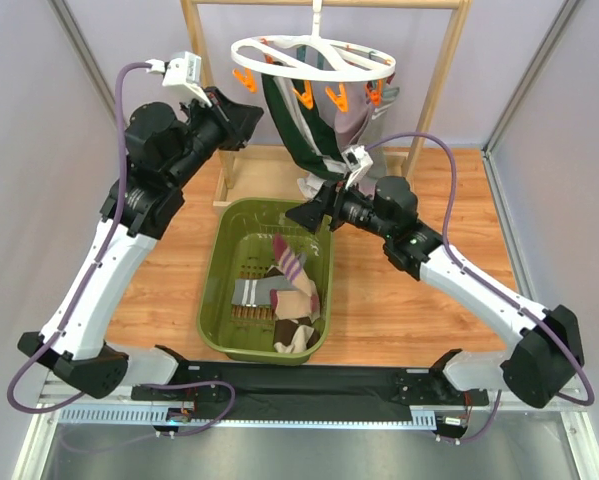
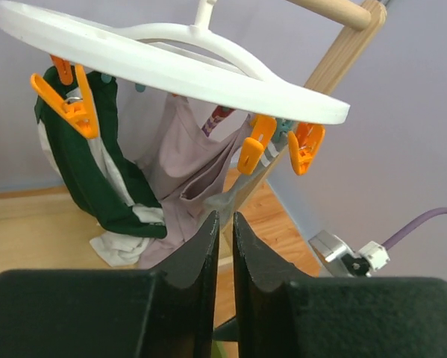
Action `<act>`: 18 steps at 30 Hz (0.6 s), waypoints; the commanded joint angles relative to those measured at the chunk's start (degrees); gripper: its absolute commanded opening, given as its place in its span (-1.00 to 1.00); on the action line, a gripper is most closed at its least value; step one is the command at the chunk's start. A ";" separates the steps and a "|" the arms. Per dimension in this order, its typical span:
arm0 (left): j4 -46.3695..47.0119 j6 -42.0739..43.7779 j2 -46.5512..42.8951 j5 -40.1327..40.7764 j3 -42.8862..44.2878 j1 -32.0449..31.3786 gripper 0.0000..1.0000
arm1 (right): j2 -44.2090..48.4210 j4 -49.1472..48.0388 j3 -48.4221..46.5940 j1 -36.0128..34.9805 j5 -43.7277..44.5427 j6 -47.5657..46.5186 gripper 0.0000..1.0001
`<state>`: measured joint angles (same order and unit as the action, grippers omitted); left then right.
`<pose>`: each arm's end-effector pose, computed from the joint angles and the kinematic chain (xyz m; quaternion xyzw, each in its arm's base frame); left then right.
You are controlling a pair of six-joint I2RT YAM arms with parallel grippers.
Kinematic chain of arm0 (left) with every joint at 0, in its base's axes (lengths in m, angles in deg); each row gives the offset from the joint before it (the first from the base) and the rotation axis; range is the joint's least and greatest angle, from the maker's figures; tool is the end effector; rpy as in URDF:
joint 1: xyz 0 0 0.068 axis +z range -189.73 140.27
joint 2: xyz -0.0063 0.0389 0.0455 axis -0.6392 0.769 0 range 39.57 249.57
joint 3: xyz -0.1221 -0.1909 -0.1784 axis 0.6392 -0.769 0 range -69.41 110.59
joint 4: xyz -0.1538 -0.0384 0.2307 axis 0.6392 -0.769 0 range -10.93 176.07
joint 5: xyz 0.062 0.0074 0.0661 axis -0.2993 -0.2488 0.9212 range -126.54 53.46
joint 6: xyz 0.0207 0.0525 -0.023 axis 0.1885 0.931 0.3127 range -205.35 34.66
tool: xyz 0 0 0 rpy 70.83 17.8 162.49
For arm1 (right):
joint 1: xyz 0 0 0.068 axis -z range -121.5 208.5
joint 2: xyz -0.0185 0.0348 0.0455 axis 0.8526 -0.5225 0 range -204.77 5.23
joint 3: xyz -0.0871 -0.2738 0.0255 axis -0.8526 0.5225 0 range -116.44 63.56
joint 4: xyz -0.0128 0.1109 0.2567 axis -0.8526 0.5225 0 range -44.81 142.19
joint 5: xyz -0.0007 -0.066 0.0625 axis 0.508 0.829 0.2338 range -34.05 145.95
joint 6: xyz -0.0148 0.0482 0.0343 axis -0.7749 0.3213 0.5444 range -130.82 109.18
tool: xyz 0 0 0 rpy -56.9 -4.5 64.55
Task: Clip the socks to the hanger
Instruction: Place the sock in the bin, then open the clamp at the hanger.
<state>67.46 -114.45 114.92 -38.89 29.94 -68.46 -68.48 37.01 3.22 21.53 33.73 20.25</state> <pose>0.2495 -0.1389 0.5582 0.0129 0.6730 -0.3696 0.6405 0.2520 0.2114 0.3690 -0.1671 0.7169 0.4881 0.4689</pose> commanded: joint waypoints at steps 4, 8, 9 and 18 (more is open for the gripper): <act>1.82 0.19 3.75 -2.83 2.34 0.17 -0.50 | -2.57 -0.93 -12.24 4.78 5.70 -13.49 0.85; 5.07 -2.00 3.93 -5.73 0.85 0.25 -0.39 | -7.14 -10.42 -16.91 9.98 -0.25 -8.94 0.91; 6.21 -2.18 3.84 -6.35 0.50 0.34 -0.36 | -9.15 -12.71 -17.70 10.86 -1.50 -4.92 0.91; 8.15 -3.59 2.26 -9.78 -1.09 1.57 -0.24 | -21.19 -37.68 -21.39 14.38 -5.82 11.28 0.90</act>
<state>72.62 -117.16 119.73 -46.41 29.11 -67.33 -86.47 10.91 -15.71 35.85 30.23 24.49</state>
